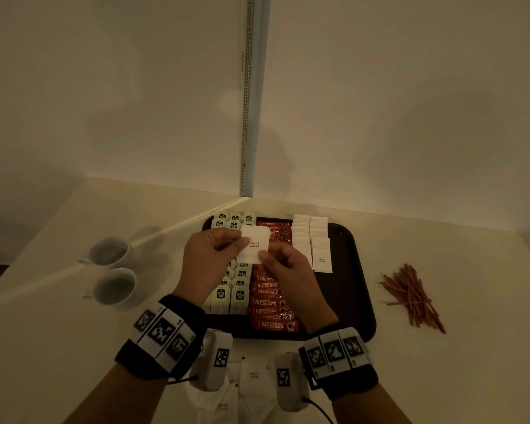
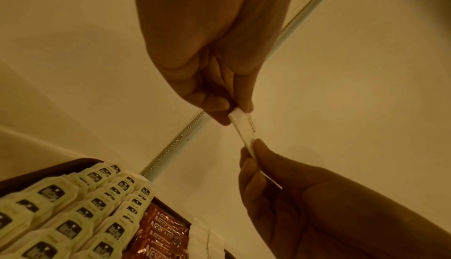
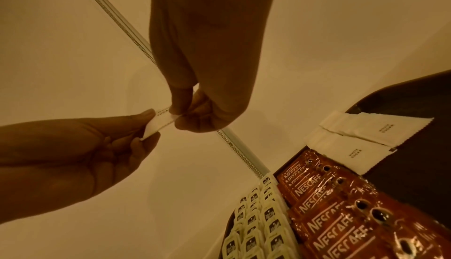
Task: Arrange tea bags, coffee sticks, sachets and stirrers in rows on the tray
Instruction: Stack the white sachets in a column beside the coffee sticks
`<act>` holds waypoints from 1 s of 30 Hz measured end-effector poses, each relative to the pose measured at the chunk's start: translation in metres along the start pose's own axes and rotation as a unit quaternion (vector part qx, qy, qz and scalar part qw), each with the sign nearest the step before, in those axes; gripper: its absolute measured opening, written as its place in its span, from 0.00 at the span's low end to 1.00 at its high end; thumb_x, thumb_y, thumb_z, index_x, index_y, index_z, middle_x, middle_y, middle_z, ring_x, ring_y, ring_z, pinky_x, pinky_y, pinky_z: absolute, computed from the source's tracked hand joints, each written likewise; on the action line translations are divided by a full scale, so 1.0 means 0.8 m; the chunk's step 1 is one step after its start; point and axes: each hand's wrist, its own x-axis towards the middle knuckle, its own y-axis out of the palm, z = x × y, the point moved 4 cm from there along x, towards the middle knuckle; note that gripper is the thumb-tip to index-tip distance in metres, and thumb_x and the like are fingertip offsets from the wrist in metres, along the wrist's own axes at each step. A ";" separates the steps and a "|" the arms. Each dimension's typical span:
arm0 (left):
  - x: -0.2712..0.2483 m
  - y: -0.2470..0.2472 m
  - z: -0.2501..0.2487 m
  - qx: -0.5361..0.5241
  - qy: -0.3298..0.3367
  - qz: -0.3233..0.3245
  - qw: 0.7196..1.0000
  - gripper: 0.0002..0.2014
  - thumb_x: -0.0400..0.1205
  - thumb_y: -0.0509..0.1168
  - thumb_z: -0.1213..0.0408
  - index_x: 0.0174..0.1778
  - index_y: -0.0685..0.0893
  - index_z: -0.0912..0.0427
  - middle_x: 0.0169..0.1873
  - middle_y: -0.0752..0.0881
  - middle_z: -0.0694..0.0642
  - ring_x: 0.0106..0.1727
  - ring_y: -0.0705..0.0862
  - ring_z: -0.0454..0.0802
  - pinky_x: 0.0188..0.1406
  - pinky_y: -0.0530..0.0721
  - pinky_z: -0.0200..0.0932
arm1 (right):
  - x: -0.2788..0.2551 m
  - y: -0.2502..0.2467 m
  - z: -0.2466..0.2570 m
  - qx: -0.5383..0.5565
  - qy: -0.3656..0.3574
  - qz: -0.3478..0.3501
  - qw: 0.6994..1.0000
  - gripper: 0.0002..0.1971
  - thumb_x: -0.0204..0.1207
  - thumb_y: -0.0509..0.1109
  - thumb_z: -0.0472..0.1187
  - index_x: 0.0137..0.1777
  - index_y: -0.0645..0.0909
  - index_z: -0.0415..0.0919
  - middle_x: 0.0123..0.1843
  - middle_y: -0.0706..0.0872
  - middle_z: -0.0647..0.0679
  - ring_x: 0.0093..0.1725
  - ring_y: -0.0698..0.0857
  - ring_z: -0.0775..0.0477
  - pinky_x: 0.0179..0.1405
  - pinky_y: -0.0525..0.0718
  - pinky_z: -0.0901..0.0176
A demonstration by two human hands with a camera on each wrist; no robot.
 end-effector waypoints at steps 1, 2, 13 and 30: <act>-0.001 0.001 0.001 0.003 0.000 0.001 1.000 0.10 0.73 0.75 0.67 0.36 0.87 0.46 0.29 0.89 0.40 0.35 0.88 0.38 0.36 0.84 0.29 | -0.001 -0.002 -0.001 -0.002 0.002 0.002 1.000 0.07 0.77 0.69 0.38 0.53 0.82 0.38 0.49 0.88 0.41 0.47 0.87 0.44 0.53 0.86 0.48; -0.002 0.002 0.001 0.007 -0.004 0.004 1.000 0.08 0.73 0.75 0.67 0.37 0.87 0.47 0.31 0.90 0.42 0.36 0.88 0.39 0.37 0.84 0.30 | -0.001 -0.005 -0.003 -0.005 0.006 0.003 1.000 0.06 0.77 0.69 0.39 0.52 0.82 0.39 0.48 0.88 0.42 0.47 0.87 0.44 0.53 0.86 0.48; -0.075 -0.110 0.074 0.058 -0.140 0.068 0.986 0.08 0.83 0.63 0.71 0.49 0.86 0.58 0.41 0.91 0.52 0.38 0.88 0.51 0.39 0.82 0.47 | 0.041 -0.175 -0.093 -0.239 0.095 -0.205 0.944 0.10 0.79 0.66 0.37 0.60 0.79 0.40 0.55 0.85 0.42 0.47 0.84 0.48 0.47 0.85 0.56; -0.170 -0.273 0.238 0.112 -0.393 -0.046 0.911 0.10 0.87 0.56 0.69 0.54 0.82 0.63 0.49 0.85 0.63 0.46 0.83 0.66 0.45 0.73 0.55 | 0.078 -0.168 -0.122 -0.350 0.111 -0.246 0.897 0.07 0.77 0.70 0.35 0.52 0.82 0.34 0.56 0.85 0.40 0.56 0.82 0.46 0.54 0.77 0.61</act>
